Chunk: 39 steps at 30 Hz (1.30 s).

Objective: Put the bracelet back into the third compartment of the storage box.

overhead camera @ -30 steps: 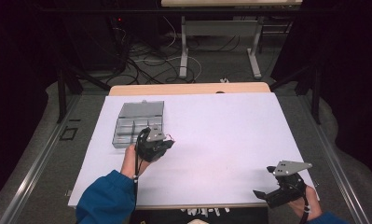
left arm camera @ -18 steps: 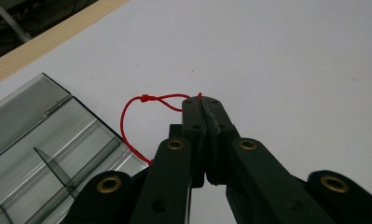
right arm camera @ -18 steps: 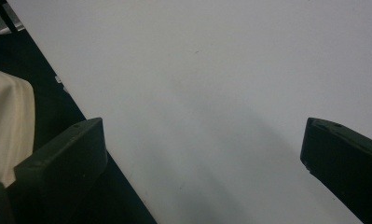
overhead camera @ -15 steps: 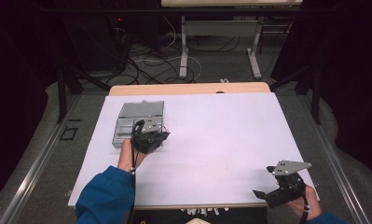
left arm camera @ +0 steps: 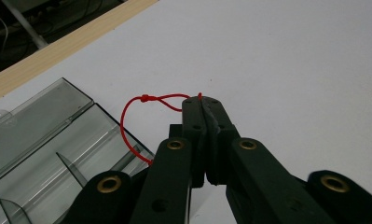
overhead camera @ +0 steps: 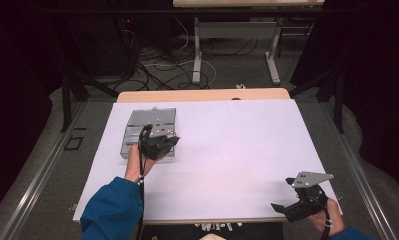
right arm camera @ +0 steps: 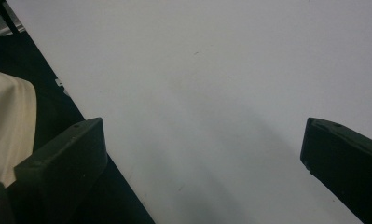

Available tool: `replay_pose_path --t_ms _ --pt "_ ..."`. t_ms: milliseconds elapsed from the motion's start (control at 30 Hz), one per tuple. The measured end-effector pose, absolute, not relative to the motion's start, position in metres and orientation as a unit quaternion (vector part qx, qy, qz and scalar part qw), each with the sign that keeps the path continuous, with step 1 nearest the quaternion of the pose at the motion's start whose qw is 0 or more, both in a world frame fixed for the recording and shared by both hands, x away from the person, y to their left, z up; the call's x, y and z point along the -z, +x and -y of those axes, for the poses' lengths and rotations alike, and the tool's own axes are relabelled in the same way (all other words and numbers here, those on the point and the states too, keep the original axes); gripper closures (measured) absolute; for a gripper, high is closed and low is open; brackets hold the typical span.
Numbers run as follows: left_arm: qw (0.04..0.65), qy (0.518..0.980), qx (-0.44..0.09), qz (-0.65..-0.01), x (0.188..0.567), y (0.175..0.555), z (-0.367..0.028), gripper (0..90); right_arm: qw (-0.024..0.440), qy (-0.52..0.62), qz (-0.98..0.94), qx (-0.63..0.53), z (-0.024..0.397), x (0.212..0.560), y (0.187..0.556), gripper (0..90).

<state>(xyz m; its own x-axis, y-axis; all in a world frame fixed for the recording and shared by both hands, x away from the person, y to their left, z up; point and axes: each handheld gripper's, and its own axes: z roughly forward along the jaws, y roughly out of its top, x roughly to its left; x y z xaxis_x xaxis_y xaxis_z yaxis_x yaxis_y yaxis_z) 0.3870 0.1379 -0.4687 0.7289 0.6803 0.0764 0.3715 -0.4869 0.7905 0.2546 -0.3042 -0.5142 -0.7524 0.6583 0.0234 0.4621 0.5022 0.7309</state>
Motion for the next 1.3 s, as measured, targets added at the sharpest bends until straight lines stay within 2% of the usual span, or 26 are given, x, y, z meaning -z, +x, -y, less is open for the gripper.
replay_pose_path --t_ms 1300 --pt "0.405 0.821 -0.199 -0.35 0.475 0.427 -0.153 89.2 0.126 0.319 -0.864 -0.368 0.304 0.513 0.255 0.1"
